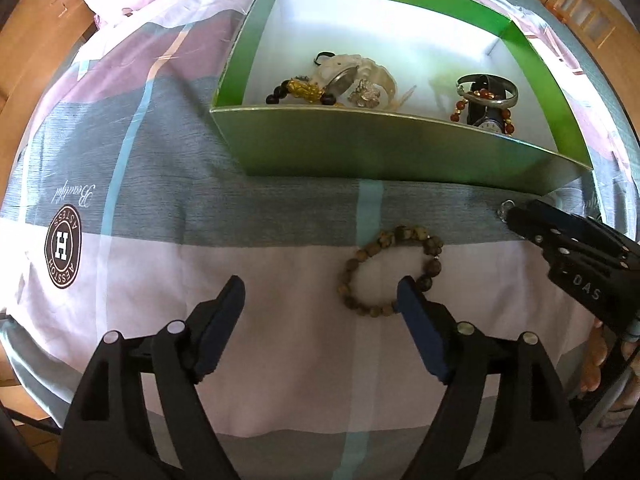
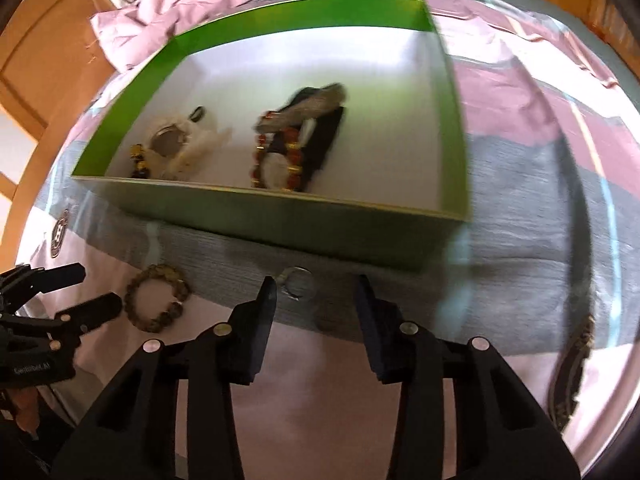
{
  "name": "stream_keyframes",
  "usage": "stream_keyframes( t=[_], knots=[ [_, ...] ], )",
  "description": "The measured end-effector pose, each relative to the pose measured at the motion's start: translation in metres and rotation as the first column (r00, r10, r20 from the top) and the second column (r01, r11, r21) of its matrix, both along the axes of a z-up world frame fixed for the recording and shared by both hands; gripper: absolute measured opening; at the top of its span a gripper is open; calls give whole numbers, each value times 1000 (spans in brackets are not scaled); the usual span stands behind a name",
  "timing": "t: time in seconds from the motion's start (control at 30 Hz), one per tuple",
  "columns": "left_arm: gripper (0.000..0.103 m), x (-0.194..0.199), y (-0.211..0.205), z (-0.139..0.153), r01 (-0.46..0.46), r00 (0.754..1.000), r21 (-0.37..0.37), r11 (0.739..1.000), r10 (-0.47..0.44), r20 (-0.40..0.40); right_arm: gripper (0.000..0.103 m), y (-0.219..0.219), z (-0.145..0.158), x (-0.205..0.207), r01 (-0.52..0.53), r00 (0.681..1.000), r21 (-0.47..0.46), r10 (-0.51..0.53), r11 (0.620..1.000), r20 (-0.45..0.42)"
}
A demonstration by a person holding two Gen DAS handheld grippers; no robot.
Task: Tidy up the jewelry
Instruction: 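Grasp a small silver ring with the left tool while the right tool grasps another ring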
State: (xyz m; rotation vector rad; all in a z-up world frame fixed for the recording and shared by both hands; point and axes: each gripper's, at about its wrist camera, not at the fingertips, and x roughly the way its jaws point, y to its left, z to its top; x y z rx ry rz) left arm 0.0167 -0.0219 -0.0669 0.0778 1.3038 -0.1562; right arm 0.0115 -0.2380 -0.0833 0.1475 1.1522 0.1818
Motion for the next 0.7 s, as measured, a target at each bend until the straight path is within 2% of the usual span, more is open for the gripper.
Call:
stream_keyframes(
  t=[0.17,0.23,0.27,0.37,0.5,0.6,0.7],
  knots=[
    [81,0,3,-2,-10,1000,9,1000,10,-4,41,13,-2,8,-47,999,41,46,998,10],
    [81,0,5,-3,-18,1000,13,1000,18,-7,41,15,2,7,-108,993,194,114,975,-20],
    [81,-1,6,-3,-21,1000,13,1000,21,-9,41,17,5,6,-116,992,222,122,968,-17],
    [81,1,8,-3,-31,999,11,999,32,-13,41,16,19,-1,-95,995,127,93,987,21],
    [82,2,6,-2,-28,999,4,1000,28,-17,41,2,13,-1,-13,999,35,14,999,-40],
    [82,2,6,-4,-26,999,9,1000,26,-20,41,4,0,0,-15,998,-33,13,999,-66],
    [83,3,4,-5,-26,999,12,1000,27,-24,28,16,-5,0,-44,998,-135,38,990,-44]
  ],
)
